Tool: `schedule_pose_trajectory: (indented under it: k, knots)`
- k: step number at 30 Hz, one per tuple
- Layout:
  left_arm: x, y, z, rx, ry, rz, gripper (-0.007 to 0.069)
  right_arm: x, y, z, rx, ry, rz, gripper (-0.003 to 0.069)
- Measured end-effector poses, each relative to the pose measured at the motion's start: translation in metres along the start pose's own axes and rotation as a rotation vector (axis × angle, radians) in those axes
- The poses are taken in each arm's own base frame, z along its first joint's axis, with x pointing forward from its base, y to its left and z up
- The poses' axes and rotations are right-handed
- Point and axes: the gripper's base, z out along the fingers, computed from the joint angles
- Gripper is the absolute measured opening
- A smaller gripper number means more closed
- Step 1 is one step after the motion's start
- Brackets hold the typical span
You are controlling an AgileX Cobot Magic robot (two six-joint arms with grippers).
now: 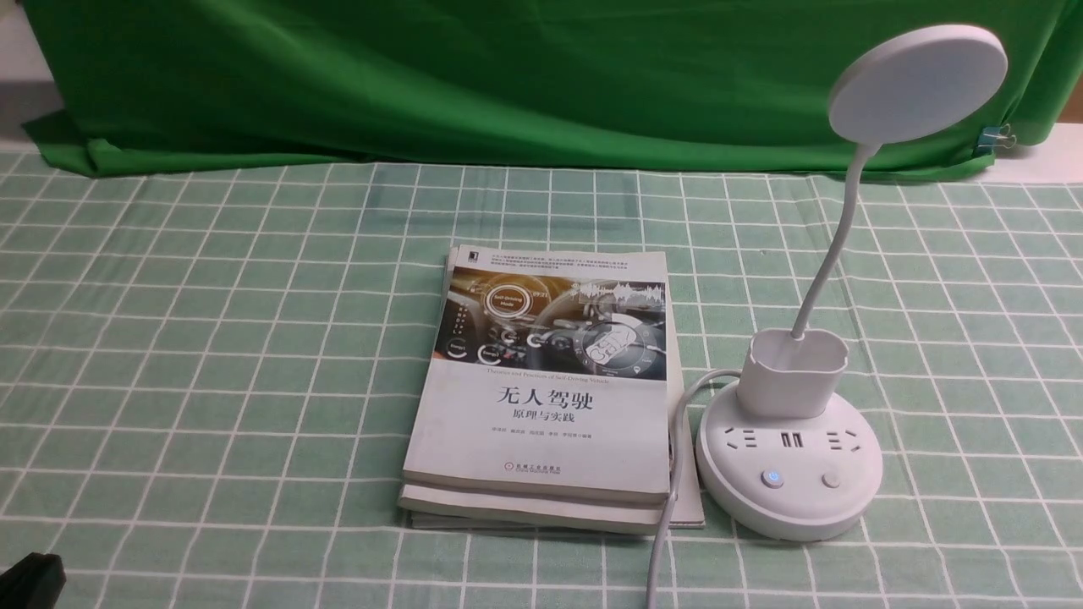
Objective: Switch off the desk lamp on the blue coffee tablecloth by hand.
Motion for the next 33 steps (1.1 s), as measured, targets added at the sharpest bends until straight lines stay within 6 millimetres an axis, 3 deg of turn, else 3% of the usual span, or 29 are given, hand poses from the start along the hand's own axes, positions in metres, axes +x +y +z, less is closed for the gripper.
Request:
schedule_pose_trajectory:
  k: [33]
  knots:
    - [0.0000, 0.0000, 0.0000, 0.000, 0.000, 0.000, 0.0000, 0.0000, 0.0000, 0.0000, 0.000, 0.000, -0.002, 0.0187]
